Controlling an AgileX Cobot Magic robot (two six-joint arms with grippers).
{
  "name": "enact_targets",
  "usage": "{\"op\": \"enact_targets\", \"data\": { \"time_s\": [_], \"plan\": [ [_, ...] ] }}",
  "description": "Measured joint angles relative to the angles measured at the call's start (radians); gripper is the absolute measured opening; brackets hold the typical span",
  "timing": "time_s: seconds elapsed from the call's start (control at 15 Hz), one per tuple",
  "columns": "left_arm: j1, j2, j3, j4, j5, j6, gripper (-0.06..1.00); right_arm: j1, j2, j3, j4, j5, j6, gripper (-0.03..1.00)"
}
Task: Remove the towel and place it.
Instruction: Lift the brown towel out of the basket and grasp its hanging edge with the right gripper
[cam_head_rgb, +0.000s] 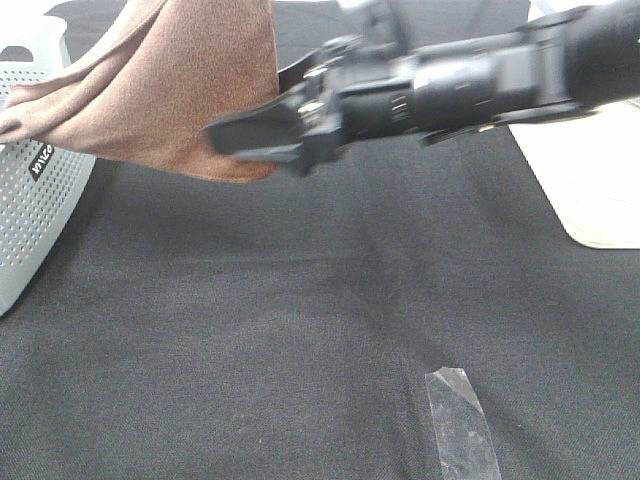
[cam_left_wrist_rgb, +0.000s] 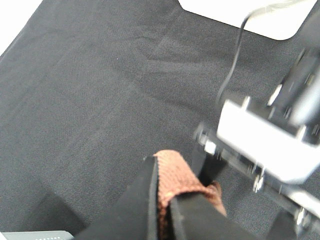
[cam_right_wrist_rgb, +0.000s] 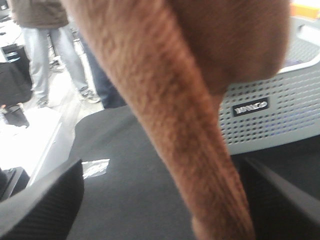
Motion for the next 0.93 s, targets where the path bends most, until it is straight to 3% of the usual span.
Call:
{"op": "enact_targets", "data": {
  "time_s": [0.13, 0.27, 0.33, 0.47, 0.53, 0.73, 0.93],
  "plan": [
    [0.000, 0.000, 0.000, 0.001, 0.000, 0.000, 0.00, 0.001, 0.012, -0.002, 0.000, -0.005, 0.018, 0.79],
    [0.000, 0.000, 0.000, 0.002, 0.000, 0.000, 0.00, 0.000, 0.021, -0.002, 0.000, -0.030, 0.050, 0.65],
    [0.000, 0.000, 0.000, 0.006, 0.000, 0.000, 0.00, 0.000, 0.021, -0.002, 0.000, -0.032, 0.069, 0.50],
    [0.000, 0.000, 0.000, 0.015, 0.000, 0.000, 0.00, -0.002, 0.021, -0.002, 0.000, -0.028, 0.100, 0.10],
    [0.000, 0.000, 0.000, 0.017, 0.000, 0.000, 0.00, -0.004, 0.021, -0.002, 0.000, -0.008, 0.103, 0.02],
    [0.000, 0.000, 0.000, 0.018, 0.000, 0.000, 0.00, -0.005, 0.021, -0.002, 0.000, 0.016, 0.149, 0.01],
    [0.000, 0.000, 0.000, 0.018, 0.000, 0.000, 0.00, -0.005, 0.021, -0.002, -0.006, 0.007, 0.324, 0.01]
  ]
}}
